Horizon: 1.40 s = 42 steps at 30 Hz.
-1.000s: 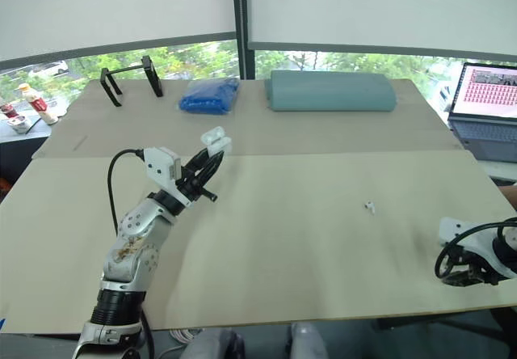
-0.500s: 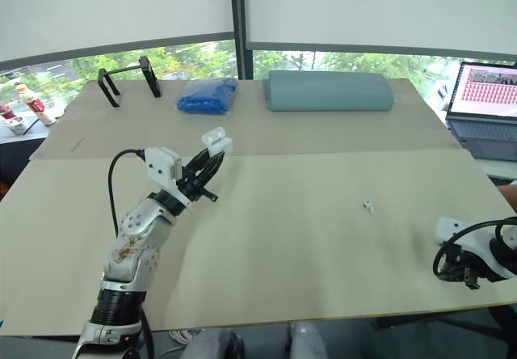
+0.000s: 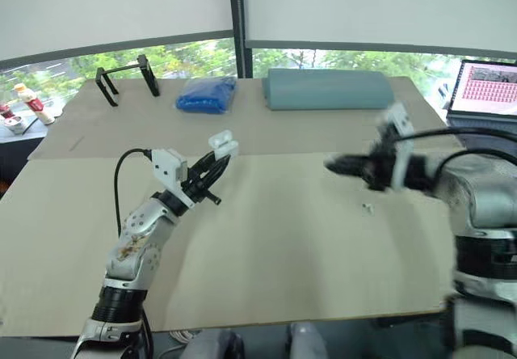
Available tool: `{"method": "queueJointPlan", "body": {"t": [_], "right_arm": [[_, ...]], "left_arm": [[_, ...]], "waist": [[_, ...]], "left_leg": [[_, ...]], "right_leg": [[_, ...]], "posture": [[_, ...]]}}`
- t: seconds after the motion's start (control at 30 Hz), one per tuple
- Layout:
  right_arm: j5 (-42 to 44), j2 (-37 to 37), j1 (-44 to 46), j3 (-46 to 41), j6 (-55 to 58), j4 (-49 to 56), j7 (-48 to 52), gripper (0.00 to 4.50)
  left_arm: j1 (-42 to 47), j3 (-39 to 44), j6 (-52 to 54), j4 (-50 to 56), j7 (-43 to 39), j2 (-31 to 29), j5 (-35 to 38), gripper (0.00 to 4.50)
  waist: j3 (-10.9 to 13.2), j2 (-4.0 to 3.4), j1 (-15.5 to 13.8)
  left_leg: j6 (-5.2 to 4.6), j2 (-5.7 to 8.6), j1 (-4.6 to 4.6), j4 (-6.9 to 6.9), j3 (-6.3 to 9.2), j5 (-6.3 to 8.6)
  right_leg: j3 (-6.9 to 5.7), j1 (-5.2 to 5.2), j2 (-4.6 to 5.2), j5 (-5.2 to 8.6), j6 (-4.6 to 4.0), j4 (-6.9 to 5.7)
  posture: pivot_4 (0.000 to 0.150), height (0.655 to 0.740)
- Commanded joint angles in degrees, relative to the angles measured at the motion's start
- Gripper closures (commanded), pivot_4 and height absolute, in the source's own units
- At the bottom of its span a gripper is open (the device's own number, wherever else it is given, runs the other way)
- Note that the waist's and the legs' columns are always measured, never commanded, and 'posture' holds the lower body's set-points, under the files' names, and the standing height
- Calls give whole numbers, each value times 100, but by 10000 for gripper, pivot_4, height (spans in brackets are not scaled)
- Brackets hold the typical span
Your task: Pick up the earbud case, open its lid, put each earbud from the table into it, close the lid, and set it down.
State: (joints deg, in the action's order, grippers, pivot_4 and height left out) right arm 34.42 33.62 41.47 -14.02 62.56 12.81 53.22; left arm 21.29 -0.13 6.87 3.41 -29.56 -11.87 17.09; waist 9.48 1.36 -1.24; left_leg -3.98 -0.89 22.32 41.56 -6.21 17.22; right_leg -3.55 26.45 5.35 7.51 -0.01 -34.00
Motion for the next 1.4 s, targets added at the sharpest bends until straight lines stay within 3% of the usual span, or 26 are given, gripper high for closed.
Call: {"method": "queueJointPlan", "body": {"t": [0.03,0.17,0.43,0.7,1.4], "right_arm": [[249,-1055,209,-225,-117,721,-1405,41616],[22,-2062,179,157,-679,924,-2254,41616],[-375,-2634,183,764,-1729,578,-2819,41616],[-559,-2609,153,1113,-2150,246,-2877,41616],[-626,-2373,-234,1375,-1995,269,-2928,41616]], "left_arm": [[329,-68,-149,-57,-115,127,84,39705],[644,-40,-67,-175,-204,225,210,39705],[948,-100,-214,-319,-432,189,123,39705],[962,-138,-272,-294,-486,218,97,39705],[827,-186,-342,-201,-584,208,109,39705]], "waist": [[-1,-2,-27],[-3,-5,-18],[-3,-6,92],[-3,-6,154],[-3,-6,183]], "left_leg": [[20,5,10,2,4,-11],[13,17,52,14,3,-10],[15,18,50,18,-7,-12],[28,10,41,15,-3,-20],[22,9,40,15,-1,-17]], "right_leg": [[-8,6,6,-1,-1,1],[-19,19,14,-5,6,-1],[-18,18,-5,-2,21,2],[-15,15,-11,-1,19,-2],[-13,14,-8,-2,18,-2]], "posture": [[1500,7400],[1500,7400],[1500,7400],[1500,7400],[1500,7400]]}}
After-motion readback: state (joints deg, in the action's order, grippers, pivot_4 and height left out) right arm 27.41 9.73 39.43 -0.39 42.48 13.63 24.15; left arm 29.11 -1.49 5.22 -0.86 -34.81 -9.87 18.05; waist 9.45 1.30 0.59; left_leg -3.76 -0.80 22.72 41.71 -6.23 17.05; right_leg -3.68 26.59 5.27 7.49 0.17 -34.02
